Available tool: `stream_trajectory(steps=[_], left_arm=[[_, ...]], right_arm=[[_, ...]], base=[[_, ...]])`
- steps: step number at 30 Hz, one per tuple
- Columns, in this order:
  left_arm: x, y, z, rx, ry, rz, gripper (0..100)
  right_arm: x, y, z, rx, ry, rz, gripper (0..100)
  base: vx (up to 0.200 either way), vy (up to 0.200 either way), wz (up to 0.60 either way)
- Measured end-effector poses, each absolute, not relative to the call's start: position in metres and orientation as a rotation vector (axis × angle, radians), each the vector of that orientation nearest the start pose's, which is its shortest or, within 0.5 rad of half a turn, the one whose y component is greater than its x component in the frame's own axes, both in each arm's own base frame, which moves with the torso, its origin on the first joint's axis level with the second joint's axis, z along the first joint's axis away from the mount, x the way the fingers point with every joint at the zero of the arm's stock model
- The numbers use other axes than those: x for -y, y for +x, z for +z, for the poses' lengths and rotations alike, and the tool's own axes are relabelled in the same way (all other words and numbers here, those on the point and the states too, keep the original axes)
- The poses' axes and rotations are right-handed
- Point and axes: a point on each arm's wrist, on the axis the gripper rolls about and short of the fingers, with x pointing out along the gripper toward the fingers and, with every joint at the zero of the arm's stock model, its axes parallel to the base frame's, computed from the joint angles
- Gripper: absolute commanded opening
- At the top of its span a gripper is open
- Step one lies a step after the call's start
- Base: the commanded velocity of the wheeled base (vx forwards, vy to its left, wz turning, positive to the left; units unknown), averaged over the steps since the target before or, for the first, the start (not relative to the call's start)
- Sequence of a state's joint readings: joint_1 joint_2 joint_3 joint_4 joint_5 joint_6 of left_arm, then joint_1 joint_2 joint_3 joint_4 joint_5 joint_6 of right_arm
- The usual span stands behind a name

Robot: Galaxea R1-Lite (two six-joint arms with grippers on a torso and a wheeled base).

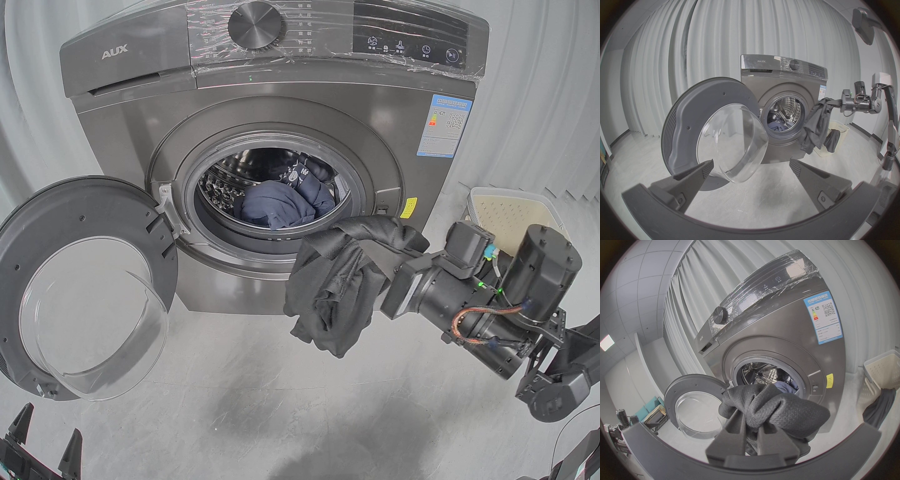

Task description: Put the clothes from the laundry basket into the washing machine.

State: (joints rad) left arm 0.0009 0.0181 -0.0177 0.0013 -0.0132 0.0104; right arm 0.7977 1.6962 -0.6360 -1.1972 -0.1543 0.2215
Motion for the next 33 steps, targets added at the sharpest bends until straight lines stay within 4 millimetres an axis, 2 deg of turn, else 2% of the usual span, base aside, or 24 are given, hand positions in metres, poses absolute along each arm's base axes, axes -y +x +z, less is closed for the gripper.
stream_trajectory(steps=[10, 14, 18, 25, 33], left_arm=[[0.001, -0.023, 0.084, 0.029, 0.023, -0.047, 100], [0.002, -0.028, 0.109, 0.131, 0.008, -0.067, 100], [0.004, -0.027, 0.137, 0.157, 0.013, -0.173, 100], [0.008, 0.009, 0.162, 0.023, 0.007, -0.355, 100], [0.017, 0.061, 0.166, -0.147, -0.003, -0.552, 100]], right_arm=[[-0.233, 0.227, 0.184, 0.086, 0.299, 0.653, 0], [-0.237, 0.231, 0.181, 0.087, 0.297, 0.65, 0], [-0.242, 0.234, 0.182, 0.1, 0.304, 0.653, 0], [-0.251, 0.243, 0.19, 0.148, 0.33, 0.658, 0], [-0.265, 0.256, 0.202, 0.217, 0.361, 0.672, 0]], base=[[0.0, 0.0, 0.0], [0.0, 0.0, 0.0], [0.0, 0.0, 0.0], [0.0, 0.0, 0.0], [0.0, 0.0, 0.0]])
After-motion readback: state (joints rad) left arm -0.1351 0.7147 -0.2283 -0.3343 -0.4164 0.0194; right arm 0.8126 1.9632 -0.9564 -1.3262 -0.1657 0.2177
